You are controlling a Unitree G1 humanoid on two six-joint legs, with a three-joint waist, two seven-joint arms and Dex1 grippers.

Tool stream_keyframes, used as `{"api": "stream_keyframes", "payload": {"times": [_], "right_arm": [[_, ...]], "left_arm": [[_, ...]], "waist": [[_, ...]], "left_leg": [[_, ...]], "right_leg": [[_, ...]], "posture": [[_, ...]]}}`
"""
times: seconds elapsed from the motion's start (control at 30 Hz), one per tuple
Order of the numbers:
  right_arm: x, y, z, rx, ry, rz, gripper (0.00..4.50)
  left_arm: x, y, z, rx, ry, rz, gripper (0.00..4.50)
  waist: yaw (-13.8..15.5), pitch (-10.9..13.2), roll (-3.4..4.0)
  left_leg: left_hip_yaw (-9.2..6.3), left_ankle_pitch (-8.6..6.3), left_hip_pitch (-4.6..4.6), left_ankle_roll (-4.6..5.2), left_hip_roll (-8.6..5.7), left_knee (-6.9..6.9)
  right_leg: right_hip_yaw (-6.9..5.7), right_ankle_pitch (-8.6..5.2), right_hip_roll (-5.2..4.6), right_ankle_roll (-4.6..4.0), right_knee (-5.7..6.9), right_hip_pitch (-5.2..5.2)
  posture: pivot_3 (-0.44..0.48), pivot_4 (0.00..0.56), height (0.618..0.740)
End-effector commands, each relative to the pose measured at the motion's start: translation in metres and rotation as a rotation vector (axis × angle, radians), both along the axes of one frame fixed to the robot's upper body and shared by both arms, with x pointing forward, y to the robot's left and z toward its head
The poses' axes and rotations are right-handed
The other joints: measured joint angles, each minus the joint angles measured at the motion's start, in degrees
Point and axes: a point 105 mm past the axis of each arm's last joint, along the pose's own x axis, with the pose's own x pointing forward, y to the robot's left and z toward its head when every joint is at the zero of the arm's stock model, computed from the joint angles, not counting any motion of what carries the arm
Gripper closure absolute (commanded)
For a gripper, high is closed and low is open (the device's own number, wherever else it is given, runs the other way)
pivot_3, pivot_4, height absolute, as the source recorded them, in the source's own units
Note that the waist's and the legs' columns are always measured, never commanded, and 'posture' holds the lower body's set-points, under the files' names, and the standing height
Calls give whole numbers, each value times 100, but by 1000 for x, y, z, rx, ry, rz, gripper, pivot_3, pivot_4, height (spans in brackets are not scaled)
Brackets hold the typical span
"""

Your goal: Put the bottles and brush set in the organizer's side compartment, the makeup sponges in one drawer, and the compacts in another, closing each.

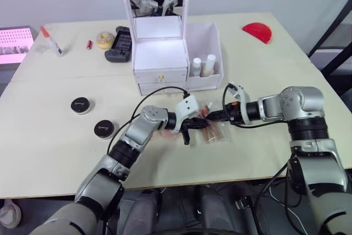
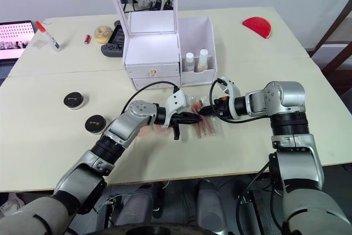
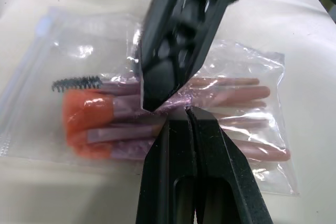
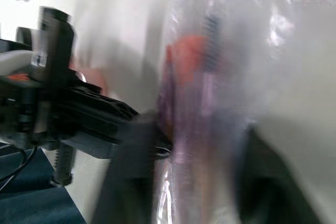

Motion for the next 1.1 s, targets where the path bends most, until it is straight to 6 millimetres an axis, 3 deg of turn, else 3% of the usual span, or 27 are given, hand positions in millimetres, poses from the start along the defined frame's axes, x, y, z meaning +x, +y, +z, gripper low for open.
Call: {"api": "stream_keyframes", "payload": {"times": [0.03,0.27,0.5,0.6,0.7,0.83,1.1], "right_arm": [[4,3,10,19,-38,9,4461],[4,1,16,38,-51,2,4461],[3,-2,34,114,-91,-14,4461],[-2,-8,53,143,-163,-4,4461],[-13,-10,75,164,-272,46,4461],[-27,-11,103,197,-449,107,4461],[-44,-23,140,151,-941,132,4461]], "left_arm": [[-1,0,-3,25,-1,-8,4500],[-2,1,-1,20,-4,-12,4500],[-4,13,35,-101,6,-31,4500],[-8,43,72,-191,-4,-14,3626],[-24,81,101,-234,0,-4,2163],[-46,123,119,-240,25,44,204],[-77,180,126,-232,88,199,92]], "waist": [[1,0,0],[1,0,0],[-9,1,2],[-26,3,4],[-36,4,5],[-28,4,5],[3,6,2]], "left_leg": [[0,0,0,0,0,1],[-1,0,0,0,0,1],[-2,0,-2,0,0,0],[-5,0,-4,0,1,-2],[-23,0,-8,0,5,-8],[-23,0,-5,0,8,-13],[-20,0,-5,0,12,-6]], "right_leg": [[0,0,0,0,0,0],[0,1,0,1,1,0],[0,1,0,1,1,-4],[1,0,0,1,3,-8],[1,0,0,1,4,-15],[1,-1,0,2,-1,-13],[1,-3,-1,4,-4,-5]], "posture": [[0,150,737],[0,150,737],[0,150,737],[0,150,737],[0,150,737],[0,150,737],[0,150,737]]}}
